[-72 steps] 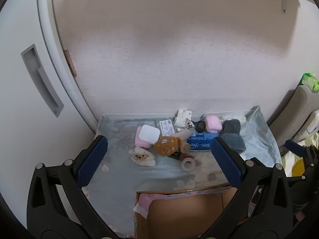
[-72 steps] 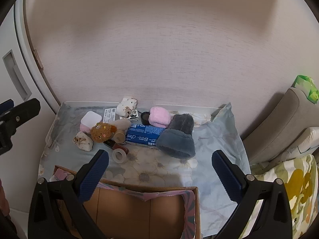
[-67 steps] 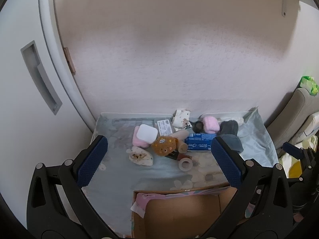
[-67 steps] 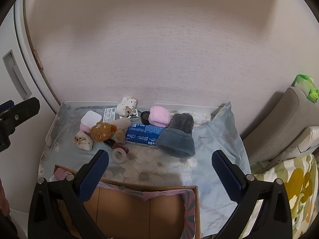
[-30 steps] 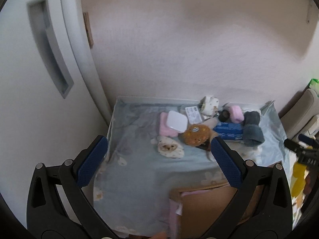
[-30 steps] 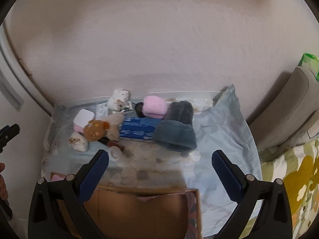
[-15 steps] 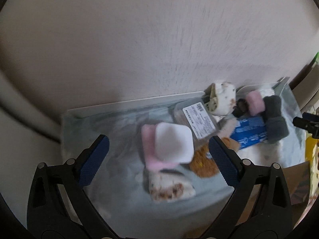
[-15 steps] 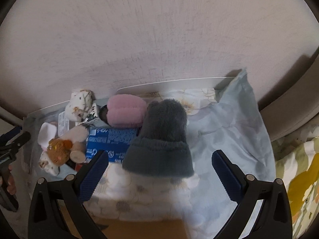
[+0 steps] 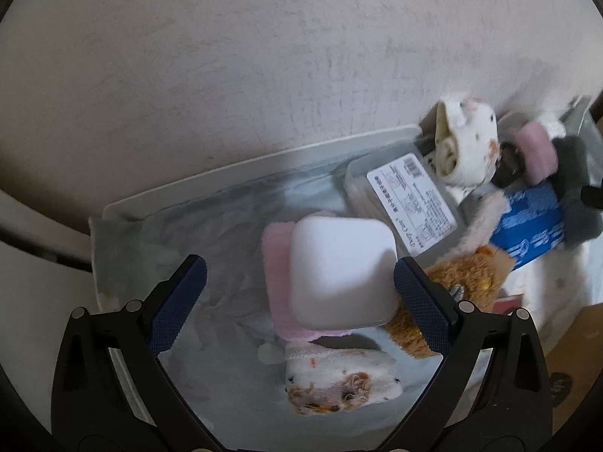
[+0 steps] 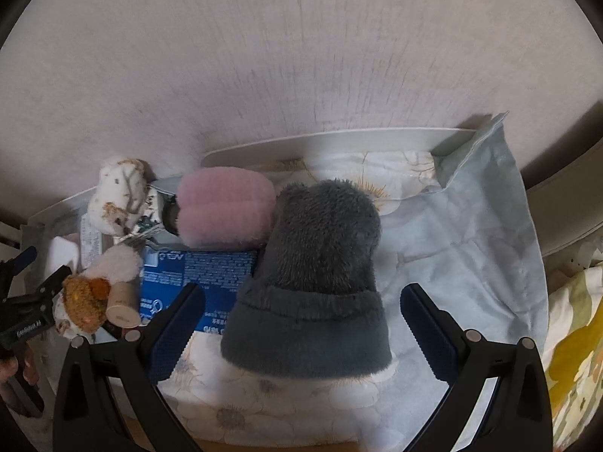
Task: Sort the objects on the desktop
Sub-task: 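Grasp the pink pouch with white case with left gripper while right grasps grey hat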
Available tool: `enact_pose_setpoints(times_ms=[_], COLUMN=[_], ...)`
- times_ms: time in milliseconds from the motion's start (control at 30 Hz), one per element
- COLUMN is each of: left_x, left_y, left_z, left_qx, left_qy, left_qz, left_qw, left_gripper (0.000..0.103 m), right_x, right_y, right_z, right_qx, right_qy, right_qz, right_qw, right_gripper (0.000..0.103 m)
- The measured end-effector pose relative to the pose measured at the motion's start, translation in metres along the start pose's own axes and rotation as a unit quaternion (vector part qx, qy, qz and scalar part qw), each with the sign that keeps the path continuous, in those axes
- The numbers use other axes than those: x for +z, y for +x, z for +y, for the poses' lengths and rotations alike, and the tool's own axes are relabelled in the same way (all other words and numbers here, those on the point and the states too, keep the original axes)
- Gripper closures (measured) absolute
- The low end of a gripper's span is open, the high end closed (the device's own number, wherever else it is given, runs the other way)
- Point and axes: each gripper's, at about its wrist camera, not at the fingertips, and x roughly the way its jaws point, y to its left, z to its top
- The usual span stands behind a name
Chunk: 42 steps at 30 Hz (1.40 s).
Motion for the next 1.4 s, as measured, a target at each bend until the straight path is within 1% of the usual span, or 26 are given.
enact_pose_setpoints(times_ms=[100, 133, 167, 200, 233, 267, 300, 333, 367, 433, 467, 567, 667, 800, 967, 1167, 1200, 1233, 1267, 1400], left_x=[-0.001, -0.002, -0.002, -0.003, -0.004, -0.006, -0.008, -0.009, -0.01, -0.01, -0.01, -0.01, -0.012, -0.015, -0.018, -0.021, -0.022, -0.022, -0.023, -0.022], left_y=[0.004, 0.005, 0.007, 0.009, 0.011, 0.015, 0.017, 0.018, 0.017, 0.015, 0.012, 0.008, 0.01, 0.012, 0.011, 0.014, 0.015, 0.014, 0.013, 0.003], left_z=[-0.007, -0.008, -0.008, -0.007, -0.006, -0.006, -0.006, -0.006, -0.005, -0.003, -0.001, 0.007, 0.014, 0.016, 0.012, 0.018, 0.019, 0.02, 0.022, 0.021], left_qx=[0.012, 0.014, 0.012, 0.005, 0.0, -0.009, -0.017, -0.022, -0.026, -0.036, -0.048, -0.078, -0.102, -0.109, -0.107, -0.126, -0.131, -0.138, -0.147, -0.157], left_qy=[0.01, 0.009, 0.008, 0.005, 0.003, 0.002, 0.003, 0.002, 0.0, -0.005, -0.013, -0.033, -0.053, -0.063, -0.059, -0.081, -0.085, -0.089, -0.093, -0.095], left_qz=[-0.002, -0.002, 0.002, 0.007, 0.012, 0.02, 0.025, 0.026, 0.025, 0.023, 0.021, 0.018, 0.025, 0.03, 0.026, 0.026, 0.026, 0.024, 0.022, 0.006], left_qw=[0.9999, 0.9999, 0.9999, 0.9999, 0.9999, 0.9998, 0.9995, 0.9994, 0.9993, 0.9991, 0.9985, 0.9962, 0.9931, 0.9916, 0.9922, 0.9884, 0.9874, 0.9861, 0.9845, 0.983], left_gripper=[0.004, 0.008, 0.016, 0.021, 0.035, 0.046, 0.048, 0.049, 0.051, 0.052, 0.052, 0.052, 0.052, 0.051, 0.05, 0.051, 0.051, 0.054, 0.055, 0.057], right_x=[0.003, 0.004, 0.004, 0.004, 0.003, 0.003, 0.002, 0.002, 0.001, 0.001, 0.0, -0.004, -0.008, -0.01, -0.013, -0.017, -0.018, -0.018, -0.019, -0.022], right_y=[0.01, 0.013, 0.018, 0.021, 0.025, 0.029, 0.03, 0.028, 0.025, 0.02, 0.017, 0.011, 0.008, 0.008, 0.007, 0.005, 0.005, 0.004, 0.003, -0.005], right_z=[0.002, 0.003, 0.003, 0.003, 0.001, 0.0, -0.002, -0.004, -0.007, -0.011, -0.014, -0.021, -0.025, -0.024, -0.026, -0.03, -0.031, -0.032, -0.033, -0.038], right_qx=[0.0, -0.002, -0.003, 0.0, 0.006, 0.009, 0.013, 0.021, 0.024, 0.03, 0.034, 0.044, 0.052, 0.048, 0.045, 0.043, 0.043, 0.042, 0.042, 0.044], right_qy=[0.001, 0.001, 0.002, 0.004, 0.008, 0.012, 0.016, 0.023, 0.027, 0.028, 0.03, 0.037, 0.033, 0.029, 0.028, 0.025, 0.025, 0.025, 0.025, 0.022], right_qz=[0.01, 0.015, 0.023, 0.028, 0.037, 0.046, 0.05, 0.045, 0.04, 0.036, 0.032, 0.026, 0.023, 0.025, 0.025, 0.024, 0.024, 0.022, 0.021, 0.009], right_qw=[1.0, 1.0, 1.0, 1.0, 0.999, 0.999, 0.999, 0.998, 0.999, 0.998, 0.998, 0.998, 0.998, 0.998, 0.998, 0.998, 0.999, 0.999, 0.999, 0.999], right_gripper=[0.001, 0.002, 0.007, 0.01, 0.02, 0.037, 0.04, 0.045, 0.054, 0.059, 0.061, 0.064, 0.065, 0.065, 0.065, 0.065, 0.065, 0.065, 0.067, 0.071])
